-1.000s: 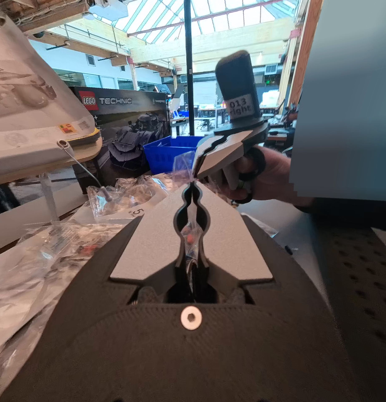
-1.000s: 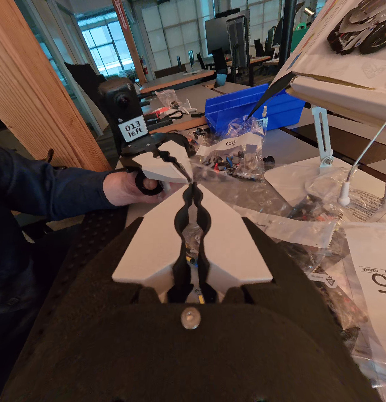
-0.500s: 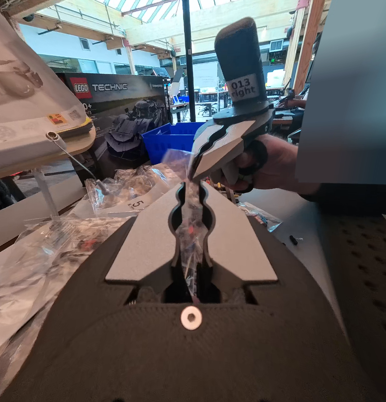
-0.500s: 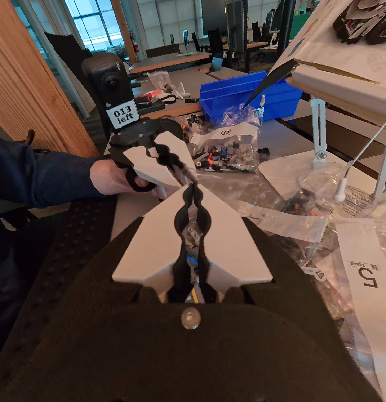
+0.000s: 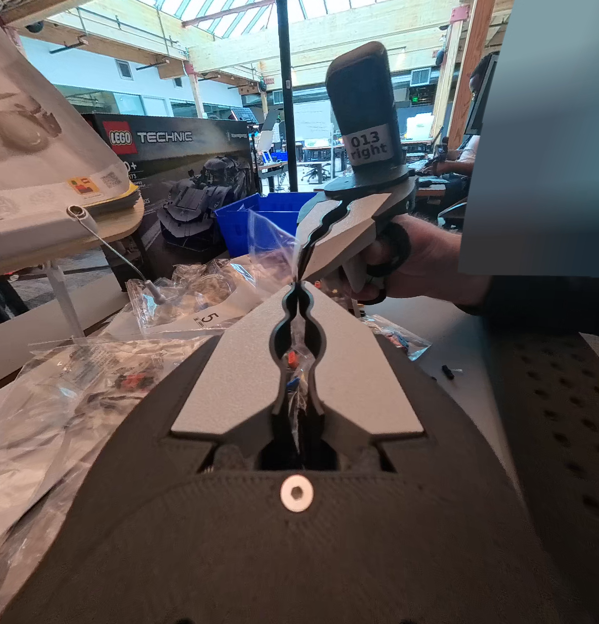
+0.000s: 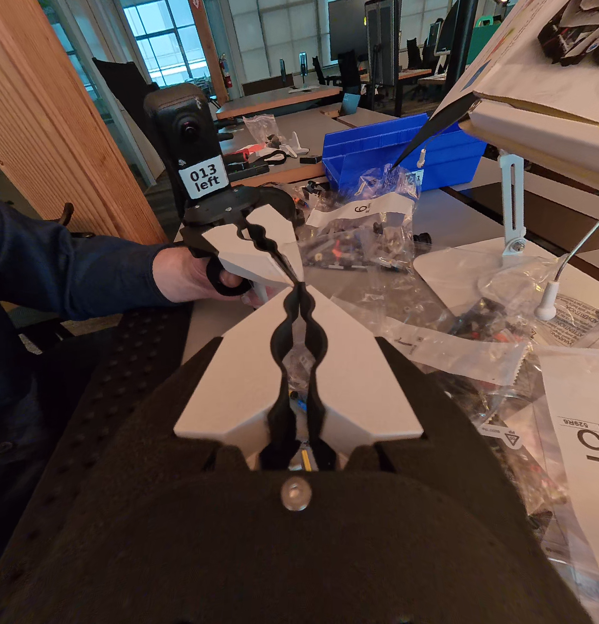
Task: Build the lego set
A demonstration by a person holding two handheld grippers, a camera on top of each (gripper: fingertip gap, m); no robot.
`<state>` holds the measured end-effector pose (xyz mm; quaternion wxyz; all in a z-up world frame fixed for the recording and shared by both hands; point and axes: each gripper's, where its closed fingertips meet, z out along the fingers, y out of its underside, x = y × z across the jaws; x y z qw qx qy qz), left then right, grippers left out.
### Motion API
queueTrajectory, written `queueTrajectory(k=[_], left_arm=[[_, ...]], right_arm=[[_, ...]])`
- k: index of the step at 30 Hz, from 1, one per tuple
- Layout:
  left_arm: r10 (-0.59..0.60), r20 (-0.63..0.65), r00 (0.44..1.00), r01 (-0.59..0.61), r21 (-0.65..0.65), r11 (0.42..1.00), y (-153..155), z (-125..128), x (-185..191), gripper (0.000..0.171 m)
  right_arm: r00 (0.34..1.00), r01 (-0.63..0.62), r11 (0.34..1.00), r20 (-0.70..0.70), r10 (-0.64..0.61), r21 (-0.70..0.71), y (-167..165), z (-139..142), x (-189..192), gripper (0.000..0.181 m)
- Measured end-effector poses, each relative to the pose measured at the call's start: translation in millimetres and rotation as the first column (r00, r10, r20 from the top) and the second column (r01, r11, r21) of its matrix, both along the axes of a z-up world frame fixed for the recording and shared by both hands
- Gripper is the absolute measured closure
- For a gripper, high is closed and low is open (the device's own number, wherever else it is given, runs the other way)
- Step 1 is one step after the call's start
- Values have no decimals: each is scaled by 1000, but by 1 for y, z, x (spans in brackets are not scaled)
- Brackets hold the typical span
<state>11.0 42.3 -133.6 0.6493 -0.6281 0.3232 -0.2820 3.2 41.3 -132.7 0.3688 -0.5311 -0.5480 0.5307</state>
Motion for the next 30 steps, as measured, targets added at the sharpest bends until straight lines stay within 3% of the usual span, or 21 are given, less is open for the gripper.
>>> queueTrajectory(k=[11,19,25,30], left_arm=[[-5,-15,1000,5,-27,1000,1,-4,1,171],[-35,-13,999,34,-49,998,-1,-8,6,158],[-26,-16,1000,26,-42,999,0,-8,4,171],[-19,-17,1000,18,-42,999,1,-8,3,171]], right_arm=[[1000,6,1000,2,-6,-2,2,-1,1,181],[1000,0,1000,4,0,2,1,-2,0,181],[1000,-3,1000,1,3,5,0,-1,0,181],[1000,6,1000,11,-6,12,2,-2,1,181]])
